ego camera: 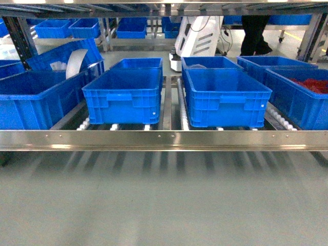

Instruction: Sort blue parts and orange caps into right shelf containers

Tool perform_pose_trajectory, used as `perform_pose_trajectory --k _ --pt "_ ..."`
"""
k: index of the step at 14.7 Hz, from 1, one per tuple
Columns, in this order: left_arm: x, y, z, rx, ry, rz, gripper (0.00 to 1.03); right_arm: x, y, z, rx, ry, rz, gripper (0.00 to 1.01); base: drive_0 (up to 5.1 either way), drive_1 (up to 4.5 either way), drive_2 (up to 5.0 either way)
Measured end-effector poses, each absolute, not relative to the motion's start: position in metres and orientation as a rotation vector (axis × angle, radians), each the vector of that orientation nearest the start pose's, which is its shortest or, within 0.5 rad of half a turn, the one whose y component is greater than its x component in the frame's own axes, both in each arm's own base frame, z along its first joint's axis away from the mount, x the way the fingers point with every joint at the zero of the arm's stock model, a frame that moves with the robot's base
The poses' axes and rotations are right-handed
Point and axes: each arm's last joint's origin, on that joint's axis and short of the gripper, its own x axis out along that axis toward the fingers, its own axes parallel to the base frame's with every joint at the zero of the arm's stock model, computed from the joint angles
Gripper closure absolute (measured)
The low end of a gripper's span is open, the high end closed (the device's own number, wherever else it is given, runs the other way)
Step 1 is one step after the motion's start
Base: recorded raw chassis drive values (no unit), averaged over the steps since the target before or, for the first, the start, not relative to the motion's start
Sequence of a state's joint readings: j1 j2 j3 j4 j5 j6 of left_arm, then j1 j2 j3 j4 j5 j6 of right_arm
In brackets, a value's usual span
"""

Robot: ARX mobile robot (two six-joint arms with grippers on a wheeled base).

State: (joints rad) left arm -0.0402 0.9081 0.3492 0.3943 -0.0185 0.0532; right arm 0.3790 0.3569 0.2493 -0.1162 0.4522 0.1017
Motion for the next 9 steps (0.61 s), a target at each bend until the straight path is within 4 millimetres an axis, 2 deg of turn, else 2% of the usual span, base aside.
perform_pose_trajectory --k 9 --pt "0.1924 -0.0072 0.2169 0.058 0.162 -0.026 0.59 0.1107 0.0305 0.2083 0.01 0.201 -0.083 0.59 0.0 0.0 0.0"
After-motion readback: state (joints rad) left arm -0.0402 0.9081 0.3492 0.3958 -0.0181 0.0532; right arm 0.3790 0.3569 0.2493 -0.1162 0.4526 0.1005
